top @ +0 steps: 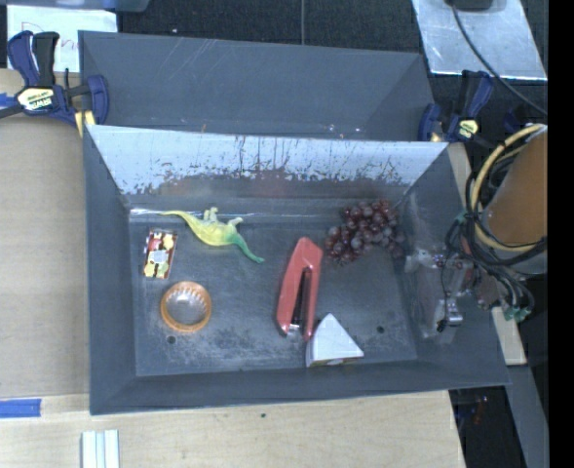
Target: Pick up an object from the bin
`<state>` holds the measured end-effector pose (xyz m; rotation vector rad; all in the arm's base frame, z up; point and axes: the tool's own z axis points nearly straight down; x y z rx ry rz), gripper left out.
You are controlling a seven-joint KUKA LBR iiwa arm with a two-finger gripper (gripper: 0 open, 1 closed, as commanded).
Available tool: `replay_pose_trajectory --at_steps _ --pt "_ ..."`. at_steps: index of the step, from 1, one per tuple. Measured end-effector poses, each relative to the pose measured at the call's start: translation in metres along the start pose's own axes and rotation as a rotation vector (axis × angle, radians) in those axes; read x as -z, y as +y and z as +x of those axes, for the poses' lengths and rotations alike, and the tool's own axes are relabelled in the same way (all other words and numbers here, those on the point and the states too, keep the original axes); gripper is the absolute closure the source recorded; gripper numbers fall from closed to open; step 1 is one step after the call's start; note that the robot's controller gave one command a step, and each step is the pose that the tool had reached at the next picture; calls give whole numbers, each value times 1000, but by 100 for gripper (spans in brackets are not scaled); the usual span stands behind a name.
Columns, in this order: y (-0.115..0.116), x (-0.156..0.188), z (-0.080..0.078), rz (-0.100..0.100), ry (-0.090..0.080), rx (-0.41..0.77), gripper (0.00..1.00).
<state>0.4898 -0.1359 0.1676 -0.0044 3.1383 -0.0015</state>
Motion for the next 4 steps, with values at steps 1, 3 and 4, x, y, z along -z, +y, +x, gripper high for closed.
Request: replay_pose_trajectory --at_steps 1,3,4 --pt "0 0 0 0 0 1 0" --pt "63 -26 -23 1 -3 446 0" --pt "75 -37 -21 1 -2 548 0"
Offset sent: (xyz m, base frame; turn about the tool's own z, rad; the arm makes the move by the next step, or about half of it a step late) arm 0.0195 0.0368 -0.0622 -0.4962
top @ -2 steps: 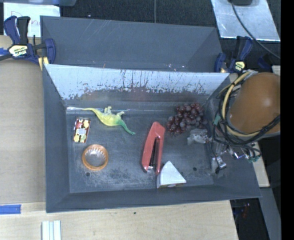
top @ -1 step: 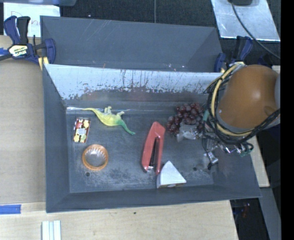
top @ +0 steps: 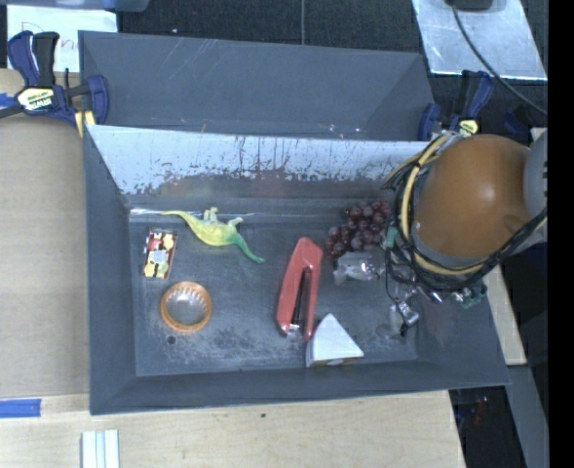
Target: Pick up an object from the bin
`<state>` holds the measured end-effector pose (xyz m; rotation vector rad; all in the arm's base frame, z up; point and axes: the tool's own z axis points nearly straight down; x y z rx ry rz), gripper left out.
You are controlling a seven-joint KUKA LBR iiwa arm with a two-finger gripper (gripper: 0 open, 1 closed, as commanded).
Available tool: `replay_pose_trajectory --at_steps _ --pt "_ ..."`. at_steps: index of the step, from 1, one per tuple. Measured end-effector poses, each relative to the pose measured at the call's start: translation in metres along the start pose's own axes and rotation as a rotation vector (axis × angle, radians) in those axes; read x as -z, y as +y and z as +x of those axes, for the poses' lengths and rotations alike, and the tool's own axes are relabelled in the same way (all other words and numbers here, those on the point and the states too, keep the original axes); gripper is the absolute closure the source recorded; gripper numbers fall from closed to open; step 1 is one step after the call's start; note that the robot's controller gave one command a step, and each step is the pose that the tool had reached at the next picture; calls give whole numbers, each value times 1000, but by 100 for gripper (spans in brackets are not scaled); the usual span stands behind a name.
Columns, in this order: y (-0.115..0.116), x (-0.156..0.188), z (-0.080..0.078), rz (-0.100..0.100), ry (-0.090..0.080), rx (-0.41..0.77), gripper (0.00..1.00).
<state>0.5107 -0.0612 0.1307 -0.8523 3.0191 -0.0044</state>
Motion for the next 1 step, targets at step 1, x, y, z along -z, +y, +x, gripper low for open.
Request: replay_pose_trajectory --at_steps 1 --pt "13 -57 -74 12 -15 236 0"
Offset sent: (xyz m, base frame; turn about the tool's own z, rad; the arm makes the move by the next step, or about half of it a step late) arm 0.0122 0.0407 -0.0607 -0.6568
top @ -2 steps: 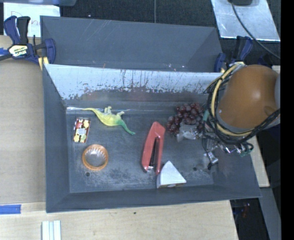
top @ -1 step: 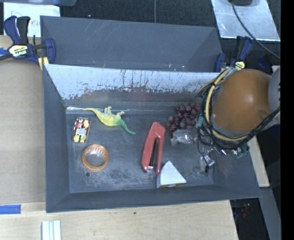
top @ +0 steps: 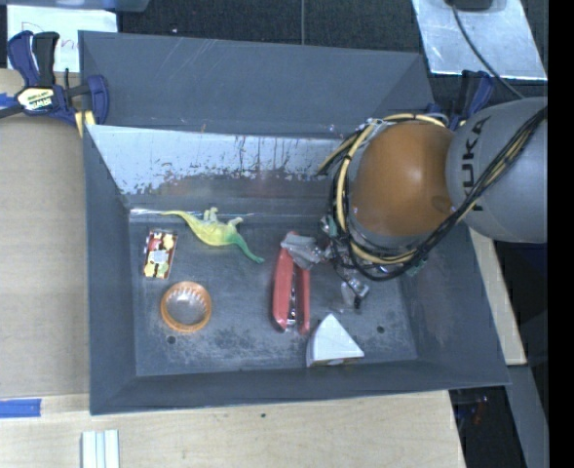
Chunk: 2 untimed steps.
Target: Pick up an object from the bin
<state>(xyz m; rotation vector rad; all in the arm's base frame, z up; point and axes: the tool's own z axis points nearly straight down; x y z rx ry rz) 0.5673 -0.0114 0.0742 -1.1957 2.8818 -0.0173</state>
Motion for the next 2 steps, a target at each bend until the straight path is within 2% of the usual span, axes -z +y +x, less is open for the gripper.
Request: replay_pose_trajectory --at_steps 1,2 --pt "12 2 15 2 -3 181 0" --pt "26 5 -12 2 -3 337 0"
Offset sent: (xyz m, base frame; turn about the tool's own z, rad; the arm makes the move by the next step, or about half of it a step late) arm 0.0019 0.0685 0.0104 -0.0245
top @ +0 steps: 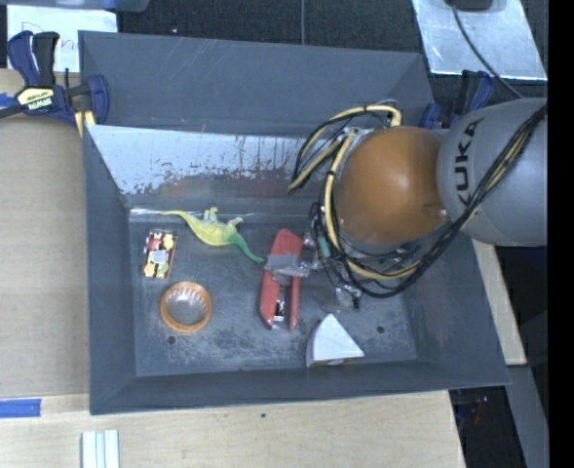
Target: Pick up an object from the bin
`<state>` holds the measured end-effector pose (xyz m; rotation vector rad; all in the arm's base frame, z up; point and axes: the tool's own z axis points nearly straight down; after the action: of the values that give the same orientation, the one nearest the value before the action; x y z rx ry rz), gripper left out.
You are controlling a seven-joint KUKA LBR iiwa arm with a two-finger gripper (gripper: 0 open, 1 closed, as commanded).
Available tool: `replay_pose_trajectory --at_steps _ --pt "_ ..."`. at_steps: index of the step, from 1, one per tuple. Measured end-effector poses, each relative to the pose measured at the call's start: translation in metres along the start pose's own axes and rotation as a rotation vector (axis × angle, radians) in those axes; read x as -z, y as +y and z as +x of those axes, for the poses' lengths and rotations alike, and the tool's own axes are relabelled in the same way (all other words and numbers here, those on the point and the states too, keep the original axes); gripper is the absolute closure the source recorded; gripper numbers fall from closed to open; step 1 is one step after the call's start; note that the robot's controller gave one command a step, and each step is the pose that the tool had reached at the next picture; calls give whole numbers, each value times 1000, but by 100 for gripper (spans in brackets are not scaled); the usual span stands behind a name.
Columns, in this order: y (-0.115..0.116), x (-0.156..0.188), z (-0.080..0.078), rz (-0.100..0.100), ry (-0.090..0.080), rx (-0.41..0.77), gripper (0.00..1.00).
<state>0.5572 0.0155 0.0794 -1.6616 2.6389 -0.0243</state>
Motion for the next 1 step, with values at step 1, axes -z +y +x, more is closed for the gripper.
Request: replay_pose_trajectory --at_steps 1 --pt "43 39 0 1 3 -10 100"
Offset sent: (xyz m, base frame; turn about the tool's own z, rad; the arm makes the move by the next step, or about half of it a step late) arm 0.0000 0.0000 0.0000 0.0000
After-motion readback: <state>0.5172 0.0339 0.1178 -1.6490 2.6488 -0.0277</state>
